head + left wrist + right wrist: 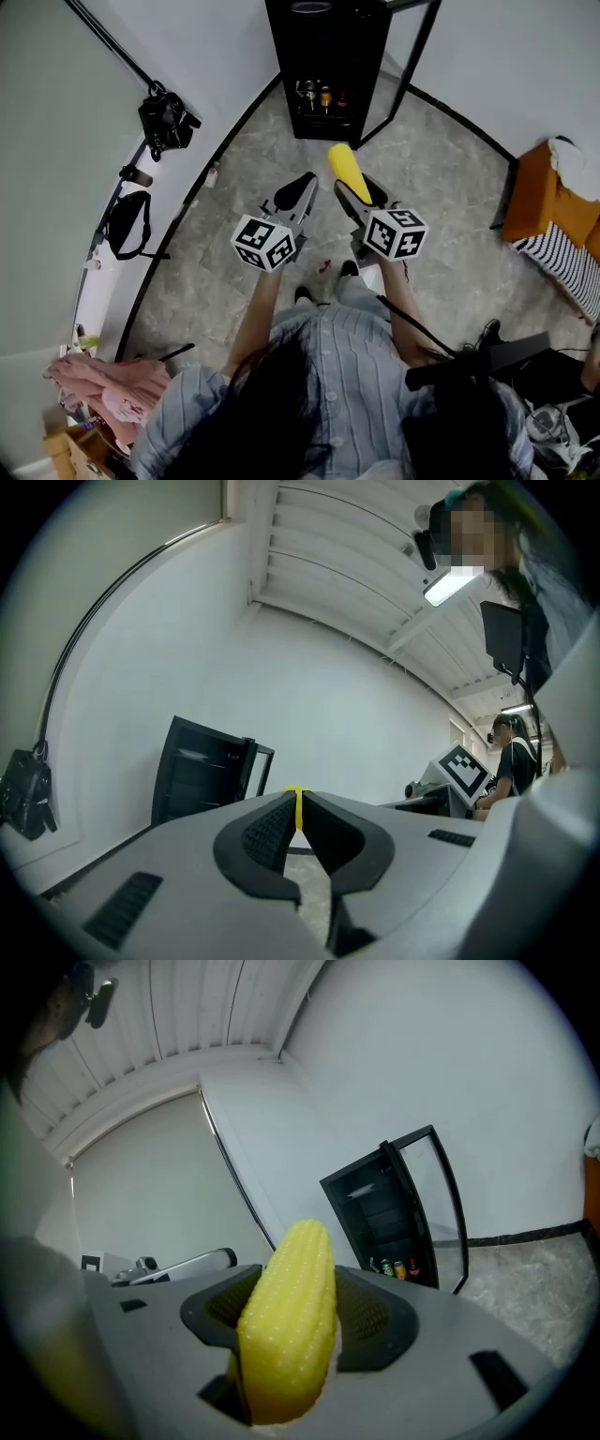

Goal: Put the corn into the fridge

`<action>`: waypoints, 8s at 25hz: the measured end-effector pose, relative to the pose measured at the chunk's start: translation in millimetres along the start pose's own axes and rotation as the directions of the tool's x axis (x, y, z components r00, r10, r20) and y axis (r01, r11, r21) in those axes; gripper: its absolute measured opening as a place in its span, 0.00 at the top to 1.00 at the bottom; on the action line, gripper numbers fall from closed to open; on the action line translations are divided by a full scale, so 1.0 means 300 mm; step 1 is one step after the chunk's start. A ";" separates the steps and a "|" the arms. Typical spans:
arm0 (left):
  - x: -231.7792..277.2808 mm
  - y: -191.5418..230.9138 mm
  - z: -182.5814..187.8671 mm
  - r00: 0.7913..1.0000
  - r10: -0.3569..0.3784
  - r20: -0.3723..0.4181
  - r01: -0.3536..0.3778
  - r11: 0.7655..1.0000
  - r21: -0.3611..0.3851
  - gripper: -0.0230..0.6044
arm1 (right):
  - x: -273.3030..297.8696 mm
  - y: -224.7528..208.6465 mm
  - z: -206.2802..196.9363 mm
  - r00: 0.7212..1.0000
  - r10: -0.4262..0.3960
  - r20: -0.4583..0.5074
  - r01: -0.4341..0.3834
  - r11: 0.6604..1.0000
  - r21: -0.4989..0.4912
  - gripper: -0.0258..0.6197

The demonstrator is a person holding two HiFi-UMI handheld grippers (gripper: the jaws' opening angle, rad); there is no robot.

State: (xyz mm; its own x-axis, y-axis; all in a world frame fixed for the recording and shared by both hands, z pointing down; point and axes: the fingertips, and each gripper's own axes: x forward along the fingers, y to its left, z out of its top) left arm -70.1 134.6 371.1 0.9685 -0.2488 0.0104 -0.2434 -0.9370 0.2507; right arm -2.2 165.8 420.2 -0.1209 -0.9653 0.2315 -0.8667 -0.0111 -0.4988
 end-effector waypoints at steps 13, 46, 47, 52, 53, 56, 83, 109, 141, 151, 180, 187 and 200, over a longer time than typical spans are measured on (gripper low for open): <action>0.197 -0.048 -0.034 0.998 0.065 -0.021 -0.065 0.998 0.018 0.95 | 0.022 -0.182 0.085 0.996 0.075 -0.050 -0.075 0.997 -0.010 0.58; 0.310 0.045 -0.042 0.993 0.120 -0.017 -0.121 0.993 -0.009 0.95 | 0.127 -0.288 0.116 0.989 0.105 -0.104 -0.105 0.994 0.006 0.58; 0.328 0.054 -0.038 0.993 0.114 -0.016 -0.114 0.993 -0.009 0.95 | 0.137 -0.296 0.131 0.990 0.102 -0.099 -0.102 0.995 0.006 0.58; 0.414 0.091 -0.038 0.998 0.057 -0.037 -0.058 0.998 -0.006 0.95 | 0.214 -0.341 0.192 0.994 0.081 -0.078 -0.080 0.997 0.018 0.58; 0.421 0.108 -0.041 0.998 0.052 -0.040 -0.053 0.999 -0.010 0.95 | 0.231 -0.346 0.191 0.994 0.075 -0.083 -0.074 0.997 0.018 0.58; 0.434 0.194 -0.034 0.998 0.054 -0.043 -0.055 0.998 -0.024 0.95 | 0.300 -0.348 0.184 0.993 0.063 -0.099 -0.061 0.998 0.019 0.58; 0.586 0.879 0.106 0.995 -0.083 -0.053 0.079 0.994 -0.082 0.95 | 0.922 -0.350 0.291 0.991 -0.091 -0.098 0.097 0.993 0.061 0.58; 0.841 1.065 0.075 0.998 -0.004 -0.066 -0.004 0.994 -0.113 0.95 | 1.171 -0.656 0.439 0.985 -0.080 -0.156 0.092 0.993 0.073 0.58; 1.212 1.344 -0.187 0.994 0.071 -0.081 -0.077 0.994 -0.071 0.95 | 1.714 -1.101 0.401 0.976 -0.023 -0.217 0.015 0.999 -0.036 0.58; 1.235 1.371 -0.223 0.995 0.072 -0.064 -0.078 0.993 -0.084 0.95 | 1.838 -1.165 0.413 0.973 -0.040 -0.227 0.022 0.997 -0.080 0.58; 1.210 1.382 -0.277 0.992 0.087 -0.095 -0.097 0.990 -0.107 0.95 | 2.159 -1.394 0.364 0.889 -0.211 -0.407 -0.006 0.882 -0.471 0.58; 1.202 1.401 -0.296 0.990 0.098 -0.103 -0.110 0.987 -0.117 0.95 | 2.211 -1.415 0.389 0.879 -0.221 -0.423 -0.030 0.859 -0.511 0.58; 1.202 1.405 -0.327 0.988 0.098 -0.120 -0.113 0.985 -0.130 0.95 | 2.280 -1.425 0.405 0.870 -0.241 -0.429 -0.030 0.845 -0.534 0.58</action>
State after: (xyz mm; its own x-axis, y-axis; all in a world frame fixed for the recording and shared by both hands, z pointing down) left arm 181.6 -326.0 575.5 0.9393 -0.3080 0.1510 -0.3426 -0.8630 0.3712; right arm 344.3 -521.3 690.3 -0.1044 -0.7254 0.6803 -0.9872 0.1585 0.0175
